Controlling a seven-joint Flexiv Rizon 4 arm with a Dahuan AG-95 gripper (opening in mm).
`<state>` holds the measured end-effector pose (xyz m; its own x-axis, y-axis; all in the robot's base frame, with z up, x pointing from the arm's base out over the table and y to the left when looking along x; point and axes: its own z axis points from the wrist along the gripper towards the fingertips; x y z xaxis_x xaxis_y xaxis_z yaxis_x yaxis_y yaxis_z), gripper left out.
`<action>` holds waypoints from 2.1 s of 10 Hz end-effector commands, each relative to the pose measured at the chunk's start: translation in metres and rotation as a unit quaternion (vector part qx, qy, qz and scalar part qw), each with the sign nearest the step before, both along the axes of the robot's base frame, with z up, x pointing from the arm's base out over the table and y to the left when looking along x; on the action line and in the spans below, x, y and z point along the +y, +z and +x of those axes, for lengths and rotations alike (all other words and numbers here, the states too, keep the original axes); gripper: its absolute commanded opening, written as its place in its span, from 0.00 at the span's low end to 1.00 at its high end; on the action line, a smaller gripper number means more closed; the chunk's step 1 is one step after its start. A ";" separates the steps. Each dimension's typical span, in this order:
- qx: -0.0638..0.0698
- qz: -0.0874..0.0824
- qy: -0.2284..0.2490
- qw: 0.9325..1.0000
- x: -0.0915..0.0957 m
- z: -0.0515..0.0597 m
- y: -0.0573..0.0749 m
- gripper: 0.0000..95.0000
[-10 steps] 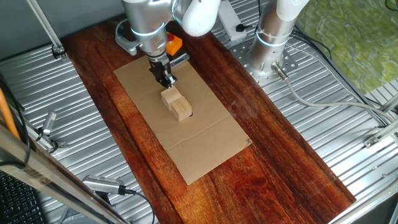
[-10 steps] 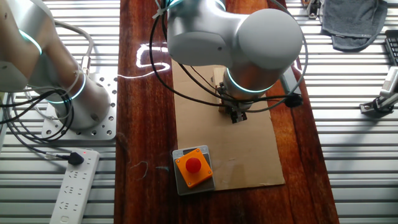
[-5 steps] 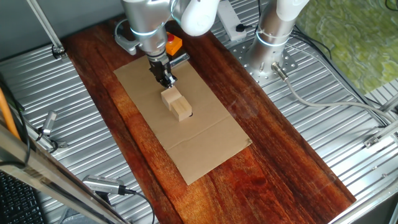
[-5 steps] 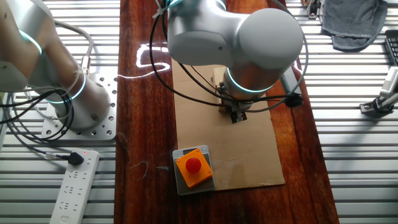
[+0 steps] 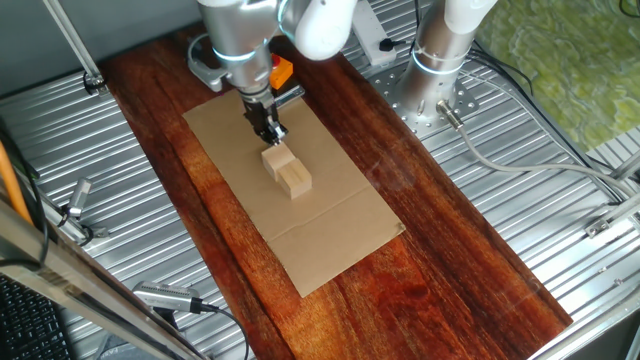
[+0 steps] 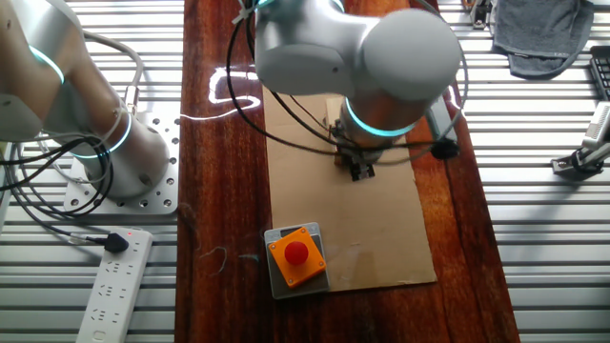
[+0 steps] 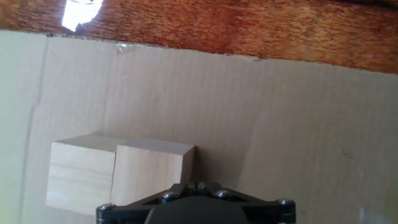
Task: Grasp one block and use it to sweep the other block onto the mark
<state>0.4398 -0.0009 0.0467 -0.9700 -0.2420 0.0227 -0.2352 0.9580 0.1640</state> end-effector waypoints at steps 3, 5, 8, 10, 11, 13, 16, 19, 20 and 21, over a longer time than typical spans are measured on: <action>-0.003 -0.006 -0.016 1.000 0.028 -0.010 -0.003 0.00; -0.003 -0.020 -0.019 1.000 0.042 -0.013 -0.005 0.00; -0.006 -0.047 0.005 0.999 0.053 -0.009 -0.003 0.00; -0.014 -0.058 0.020 0.998 0.054 -0.009 0.000 0.00; -0.015 -0.066 0.023 0.997 0.054 -0.009 0.003 0.00; -0.011 -0.078 0.026 0.997 0.053 -0.006 0.018 0.00; -0.010 -0.083 0.033 0.996 0.051 -0.001 0.034 0.00; 0.010 -0.081 0.037 0.996 0.054 0.003 0.061 0.00; 0.011 -0.080 0.040 0.996 0.056 0.002 0.065 0.00; 0.012 -0.080 0.042 0.996 0.056 0.002 0.067 0.00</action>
